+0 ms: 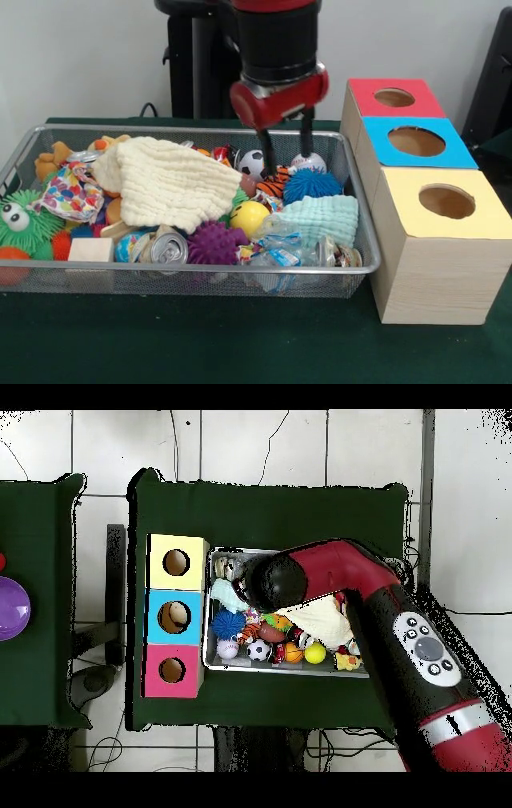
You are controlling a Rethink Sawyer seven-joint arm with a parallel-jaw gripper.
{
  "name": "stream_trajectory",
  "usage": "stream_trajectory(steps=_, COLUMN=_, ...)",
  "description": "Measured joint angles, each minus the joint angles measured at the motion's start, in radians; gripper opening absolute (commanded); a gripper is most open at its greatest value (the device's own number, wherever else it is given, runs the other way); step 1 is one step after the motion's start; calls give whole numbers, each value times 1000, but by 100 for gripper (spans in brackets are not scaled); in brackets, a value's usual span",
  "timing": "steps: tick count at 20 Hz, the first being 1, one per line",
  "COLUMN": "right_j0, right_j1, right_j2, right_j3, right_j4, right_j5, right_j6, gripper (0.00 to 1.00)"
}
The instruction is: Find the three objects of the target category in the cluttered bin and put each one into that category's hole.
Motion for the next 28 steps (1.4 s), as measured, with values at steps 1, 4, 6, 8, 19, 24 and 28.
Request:
stream_trajectory(steps=1, right_j0=16, right_j1=21, right_j2=0, right_j3=-15, right_j4=-6, right_j5=-34, right_j6=0, gripper=100)
stream_trajectory(steps=4, right_j0=40, right_j1=60, right_j2=0, right_j3=-41, right_j4=-19, right_j5=-90, right_j6=0, gripper=100)
stream_trajectory(steps=6, right_j0=50, right_j1=80, right_j2=0, right_j3=-53, right_j4=-27, right_j5=-118, right_j6=0, gripper=100)
stream_trajectory(steps=8, right_j0=61, right_j1=109, right_j2=0, right_j3=-69, right_j4=-38, right_j5=-142, right_j6=0, gripper=100)
stream_trajectory(steps=19, right_j0=56, right_j1=156, right_j2=0, right_j3=-104, right_j4=-48, right_j5=-144, right_j6=0, gripper=100)
stream_trajectory(steps=24, right_j0=36, right_j1=156, right_j2=0, right_j3=-104, right_j4=-48, right_j5=-144, right_j6=0, gripper=100)
stream_trajectory(steps=28, right_j0=18, right_j1=156, right_j2=-1, right_j3=-104, right_j4=-48, right_j5=-143, right_j6=0, gripper=100)
